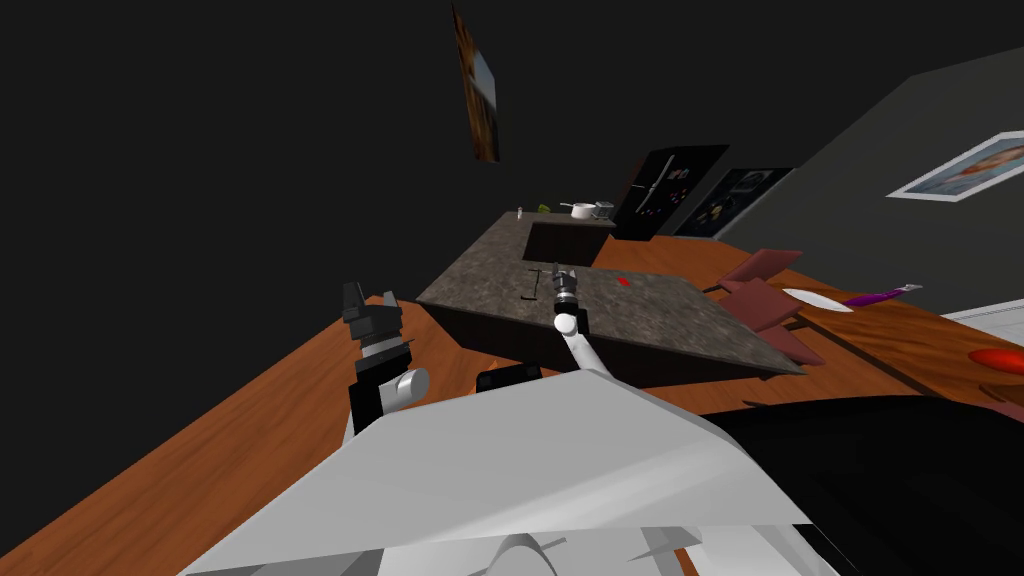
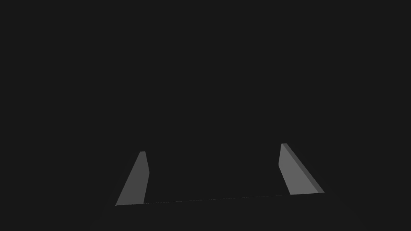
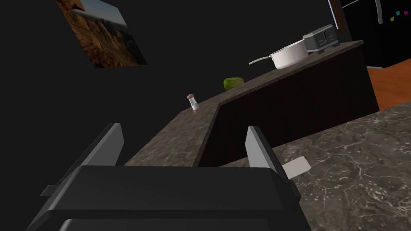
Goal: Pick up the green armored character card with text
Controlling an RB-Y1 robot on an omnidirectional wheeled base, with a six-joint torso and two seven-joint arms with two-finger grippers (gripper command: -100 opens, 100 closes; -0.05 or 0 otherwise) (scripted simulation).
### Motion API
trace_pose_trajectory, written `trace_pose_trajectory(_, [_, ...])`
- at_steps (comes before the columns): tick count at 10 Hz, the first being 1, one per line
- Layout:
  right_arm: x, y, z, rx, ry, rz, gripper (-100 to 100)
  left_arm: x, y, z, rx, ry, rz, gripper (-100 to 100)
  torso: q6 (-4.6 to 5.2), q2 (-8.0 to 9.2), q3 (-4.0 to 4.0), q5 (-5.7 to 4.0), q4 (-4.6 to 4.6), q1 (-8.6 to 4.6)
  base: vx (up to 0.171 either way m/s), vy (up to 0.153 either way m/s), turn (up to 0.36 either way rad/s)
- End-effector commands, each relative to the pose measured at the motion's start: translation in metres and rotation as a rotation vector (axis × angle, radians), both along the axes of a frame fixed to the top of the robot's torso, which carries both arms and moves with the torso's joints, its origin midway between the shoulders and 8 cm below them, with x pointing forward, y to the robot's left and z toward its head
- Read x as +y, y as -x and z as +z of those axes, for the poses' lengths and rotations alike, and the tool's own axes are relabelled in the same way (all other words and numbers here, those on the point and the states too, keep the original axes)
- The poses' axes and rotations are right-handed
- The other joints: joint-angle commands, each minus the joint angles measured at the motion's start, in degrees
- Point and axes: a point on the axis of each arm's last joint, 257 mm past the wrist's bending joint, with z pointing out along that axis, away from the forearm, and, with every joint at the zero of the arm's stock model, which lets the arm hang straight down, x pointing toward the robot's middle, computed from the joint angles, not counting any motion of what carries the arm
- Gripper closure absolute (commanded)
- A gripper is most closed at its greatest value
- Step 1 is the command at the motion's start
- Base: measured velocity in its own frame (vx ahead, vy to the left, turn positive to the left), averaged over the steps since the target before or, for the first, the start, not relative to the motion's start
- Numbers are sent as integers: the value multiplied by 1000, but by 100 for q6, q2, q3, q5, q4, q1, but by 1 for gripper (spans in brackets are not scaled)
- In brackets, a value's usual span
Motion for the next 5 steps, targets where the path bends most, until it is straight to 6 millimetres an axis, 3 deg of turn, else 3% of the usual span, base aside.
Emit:
trace_pose_trajectory(1, [1,-7,-12,2,-95,22,-100,0,0,0,0,0,0,0,0,0,0,0,0,0,8,11,-26])
trace_pose_trajectory(5, [10,-22,-43,11,-317,64,-100,0,0,0,0,0,0,0,0,-1,-1,0,0,1,10,13,-34])
